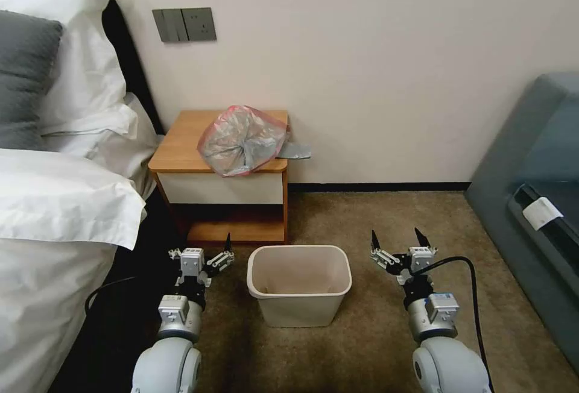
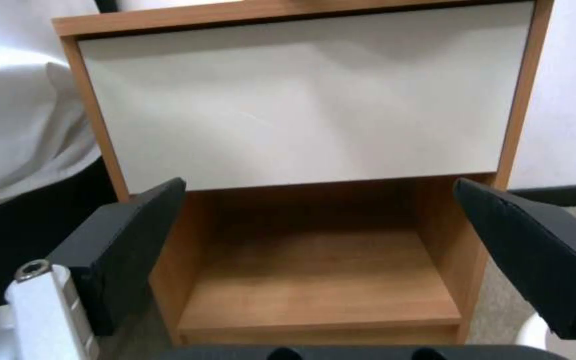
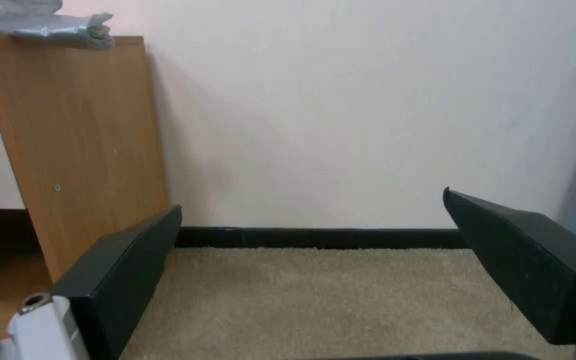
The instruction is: Pick up the garbage bag from the table and place it over the trash can.
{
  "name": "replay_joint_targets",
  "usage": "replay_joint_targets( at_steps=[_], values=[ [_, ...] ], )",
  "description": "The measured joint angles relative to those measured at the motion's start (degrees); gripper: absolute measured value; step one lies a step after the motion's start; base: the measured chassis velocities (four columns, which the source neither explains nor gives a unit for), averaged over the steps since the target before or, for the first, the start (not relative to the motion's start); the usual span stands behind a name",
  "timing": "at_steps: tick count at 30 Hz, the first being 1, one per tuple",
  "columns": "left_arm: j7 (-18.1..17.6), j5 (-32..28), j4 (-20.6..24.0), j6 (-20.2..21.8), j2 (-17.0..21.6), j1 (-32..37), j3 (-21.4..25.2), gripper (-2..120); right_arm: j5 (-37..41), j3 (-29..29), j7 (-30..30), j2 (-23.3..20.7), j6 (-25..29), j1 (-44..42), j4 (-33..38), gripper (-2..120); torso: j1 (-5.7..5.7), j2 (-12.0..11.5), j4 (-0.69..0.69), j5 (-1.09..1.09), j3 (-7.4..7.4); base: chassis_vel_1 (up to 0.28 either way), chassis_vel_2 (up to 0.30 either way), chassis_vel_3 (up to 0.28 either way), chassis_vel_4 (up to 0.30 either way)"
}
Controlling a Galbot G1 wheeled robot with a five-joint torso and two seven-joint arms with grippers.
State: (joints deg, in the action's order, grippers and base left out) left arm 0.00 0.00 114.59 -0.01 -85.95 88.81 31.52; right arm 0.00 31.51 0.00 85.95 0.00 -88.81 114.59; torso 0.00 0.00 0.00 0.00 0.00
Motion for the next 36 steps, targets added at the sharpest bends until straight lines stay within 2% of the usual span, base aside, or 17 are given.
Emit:
replay_joint_targets(
  at_steps=[36],
  values=[
    [0.0, 0.0, 0.0, 0.01, 0.0, 0.0, 0.0, 100, 0.0, 0.0, 0.0, 0.0, 0.0, 0.0, 0.0, 100, 0.0, 0.0, 0.0, 0.0, 0.0, 0.0, 0.0, 0.0, 0.0]
  ],
)
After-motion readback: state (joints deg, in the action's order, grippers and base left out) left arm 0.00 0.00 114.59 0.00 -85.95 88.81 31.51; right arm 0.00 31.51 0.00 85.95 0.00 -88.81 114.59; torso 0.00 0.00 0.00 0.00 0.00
